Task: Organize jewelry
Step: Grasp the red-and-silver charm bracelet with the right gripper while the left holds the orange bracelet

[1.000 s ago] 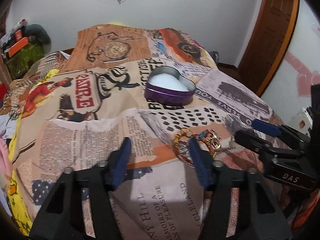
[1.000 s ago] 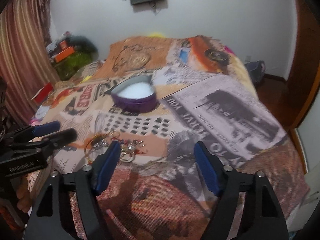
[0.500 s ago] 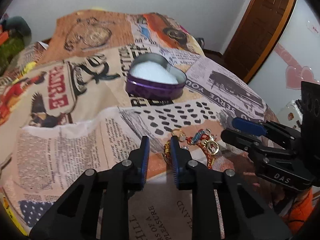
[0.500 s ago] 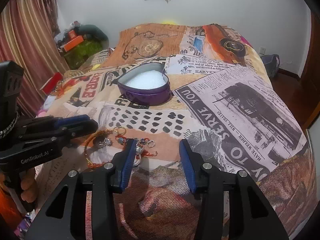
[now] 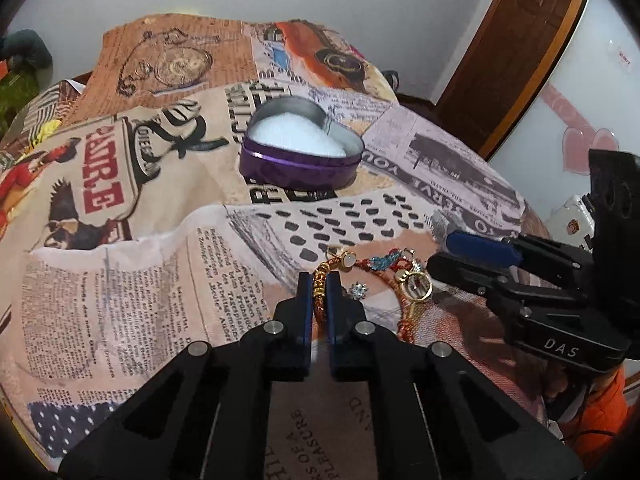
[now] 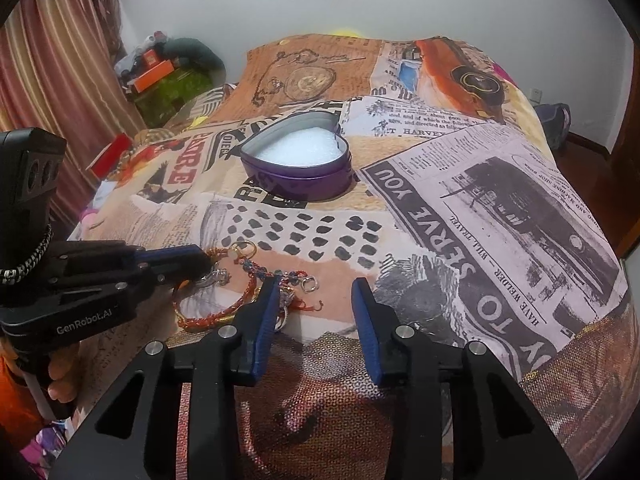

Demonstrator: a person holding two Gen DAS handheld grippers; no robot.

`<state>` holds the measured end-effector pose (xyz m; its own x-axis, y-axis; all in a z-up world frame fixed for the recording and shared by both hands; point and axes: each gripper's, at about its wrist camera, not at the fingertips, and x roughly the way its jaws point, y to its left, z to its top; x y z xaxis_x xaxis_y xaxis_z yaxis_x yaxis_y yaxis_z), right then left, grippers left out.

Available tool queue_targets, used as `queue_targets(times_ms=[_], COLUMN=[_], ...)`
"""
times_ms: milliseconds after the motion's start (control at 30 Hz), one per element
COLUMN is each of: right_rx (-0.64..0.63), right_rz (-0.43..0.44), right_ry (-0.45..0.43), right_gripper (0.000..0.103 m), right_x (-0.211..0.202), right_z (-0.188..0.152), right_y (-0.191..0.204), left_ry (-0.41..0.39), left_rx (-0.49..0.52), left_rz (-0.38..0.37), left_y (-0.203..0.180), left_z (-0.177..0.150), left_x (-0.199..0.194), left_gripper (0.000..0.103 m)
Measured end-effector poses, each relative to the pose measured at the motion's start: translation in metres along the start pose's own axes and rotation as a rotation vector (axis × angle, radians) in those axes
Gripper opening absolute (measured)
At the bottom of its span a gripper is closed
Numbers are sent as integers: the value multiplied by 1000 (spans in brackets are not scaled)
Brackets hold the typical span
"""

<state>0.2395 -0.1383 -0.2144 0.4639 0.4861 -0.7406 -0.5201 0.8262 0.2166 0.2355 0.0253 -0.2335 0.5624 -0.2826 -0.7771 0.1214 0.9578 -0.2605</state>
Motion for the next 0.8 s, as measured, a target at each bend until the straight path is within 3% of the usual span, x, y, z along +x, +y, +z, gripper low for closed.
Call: queue_targets(times_ms=[167,400,600,667,800], right_rx=[4,-30,-34,-27,30], right_rz=[31,29,16,12,2], right_ry=[15,29,40,47,33], right_gripper=[34,34,34,23,21], right_x=[-3,0,6,9,9], right_z=[0,-1,3,4,6], right_y=[5,18,22,20,8], left_ry=[-49,-111,-113,-107,-95], left_rx=[-15,-10,-54,-71,-97], left_rz=[-13,51,95,98,90], left_y=[2,9,31,37,44], left_z=[1,-3,-13,-17,-22], left_x=[-21,-45,-46,-44,-39], left_gripper=[5,5,5,5,5])
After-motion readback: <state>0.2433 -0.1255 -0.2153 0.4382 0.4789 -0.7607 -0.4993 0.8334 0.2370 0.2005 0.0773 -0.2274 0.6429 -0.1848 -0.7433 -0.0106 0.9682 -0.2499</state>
